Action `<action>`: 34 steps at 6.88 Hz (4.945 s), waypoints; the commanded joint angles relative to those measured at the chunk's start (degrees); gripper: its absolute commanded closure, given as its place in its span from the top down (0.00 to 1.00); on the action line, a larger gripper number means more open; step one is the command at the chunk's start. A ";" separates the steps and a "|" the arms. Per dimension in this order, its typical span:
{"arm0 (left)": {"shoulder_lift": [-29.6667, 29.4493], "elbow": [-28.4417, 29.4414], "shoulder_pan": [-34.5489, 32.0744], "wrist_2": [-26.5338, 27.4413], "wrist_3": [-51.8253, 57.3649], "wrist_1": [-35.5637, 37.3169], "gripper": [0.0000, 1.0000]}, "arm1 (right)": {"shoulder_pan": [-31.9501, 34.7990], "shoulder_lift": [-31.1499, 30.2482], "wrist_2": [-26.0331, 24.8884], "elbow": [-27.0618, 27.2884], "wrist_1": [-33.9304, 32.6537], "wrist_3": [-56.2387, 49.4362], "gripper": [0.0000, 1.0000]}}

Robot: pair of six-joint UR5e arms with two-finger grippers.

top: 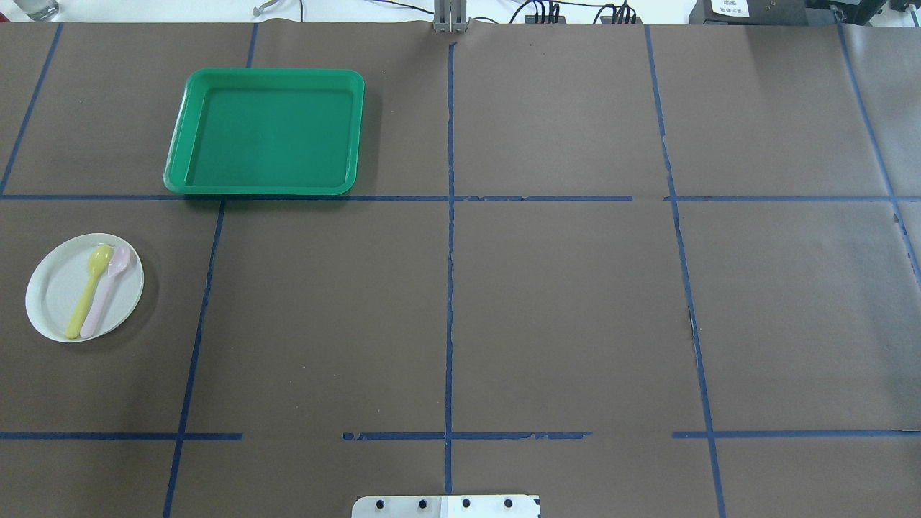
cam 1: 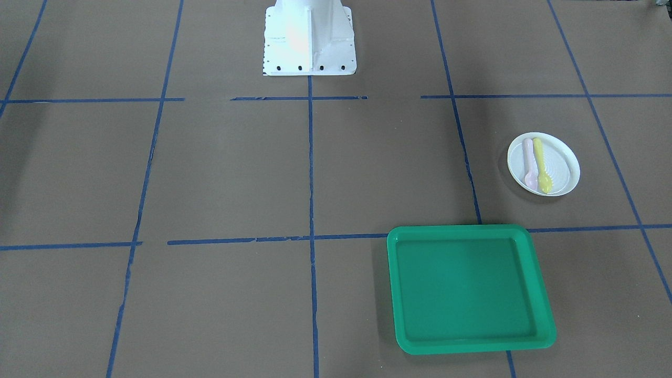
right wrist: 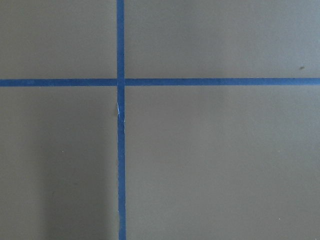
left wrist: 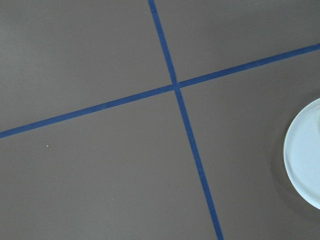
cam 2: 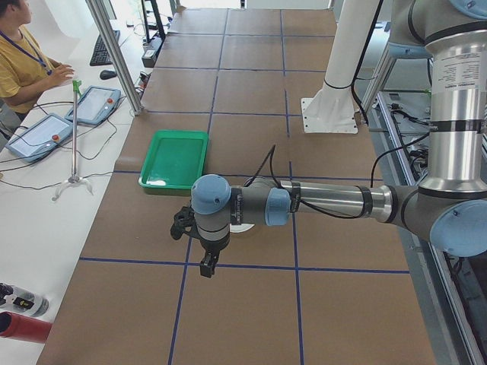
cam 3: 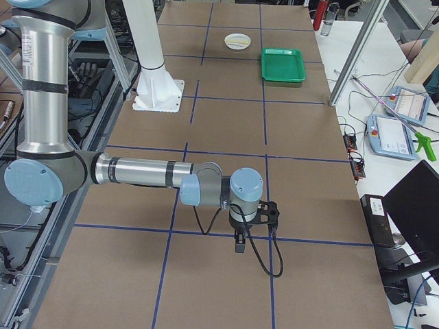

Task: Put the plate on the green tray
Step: 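Move the left arm toward the white plate with spoons, then grasp the rim of the white plate with the left gripper, then carry the plate farther from the robot and lower it onto the green tray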

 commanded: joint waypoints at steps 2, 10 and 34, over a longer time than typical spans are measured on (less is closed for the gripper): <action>-0.65 -0.61 -0.32 0.38 -0.44 2.62 1.00 | 0.00 0.00 0.03 0.00 0.00 0.00 1.00; 4.62 7.91 18.94 -5.61 -46.89 -36.40 1.00 | 0.00 0.00 0.03 0.00 0.00 0.00 1.00; -32.38 27.16 40.55 14.88 -121.73 -45.97 0.00 | 0.00 0.00 0.03 0.00 0.00 0.00 1.00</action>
